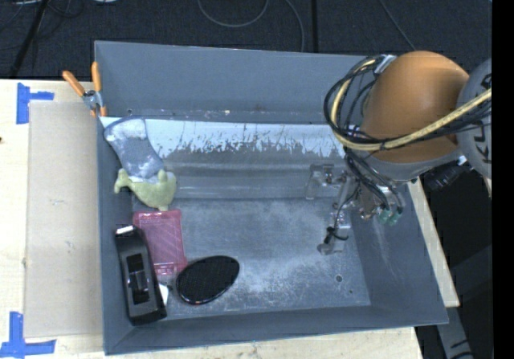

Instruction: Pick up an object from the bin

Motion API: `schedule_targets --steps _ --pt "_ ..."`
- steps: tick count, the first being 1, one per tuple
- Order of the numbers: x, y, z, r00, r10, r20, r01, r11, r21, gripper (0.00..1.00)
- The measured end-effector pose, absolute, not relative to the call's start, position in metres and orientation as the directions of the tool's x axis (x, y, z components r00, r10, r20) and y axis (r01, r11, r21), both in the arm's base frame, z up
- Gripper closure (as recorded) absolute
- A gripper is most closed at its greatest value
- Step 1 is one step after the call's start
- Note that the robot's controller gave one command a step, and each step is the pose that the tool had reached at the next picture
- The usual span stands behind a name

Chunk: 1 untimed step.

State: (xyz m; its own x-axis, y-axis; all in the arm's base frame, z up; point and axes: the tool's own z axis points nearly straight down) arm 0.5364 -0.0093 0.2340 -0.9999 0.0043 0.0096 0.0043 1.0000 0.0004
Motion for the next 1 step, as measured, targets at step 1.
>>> schedule_targets --steps 1 --pt "0.5377 -0.0093 0.2386 -1.000 0.004 0.001 0.004 1.000 0.000 0.00"
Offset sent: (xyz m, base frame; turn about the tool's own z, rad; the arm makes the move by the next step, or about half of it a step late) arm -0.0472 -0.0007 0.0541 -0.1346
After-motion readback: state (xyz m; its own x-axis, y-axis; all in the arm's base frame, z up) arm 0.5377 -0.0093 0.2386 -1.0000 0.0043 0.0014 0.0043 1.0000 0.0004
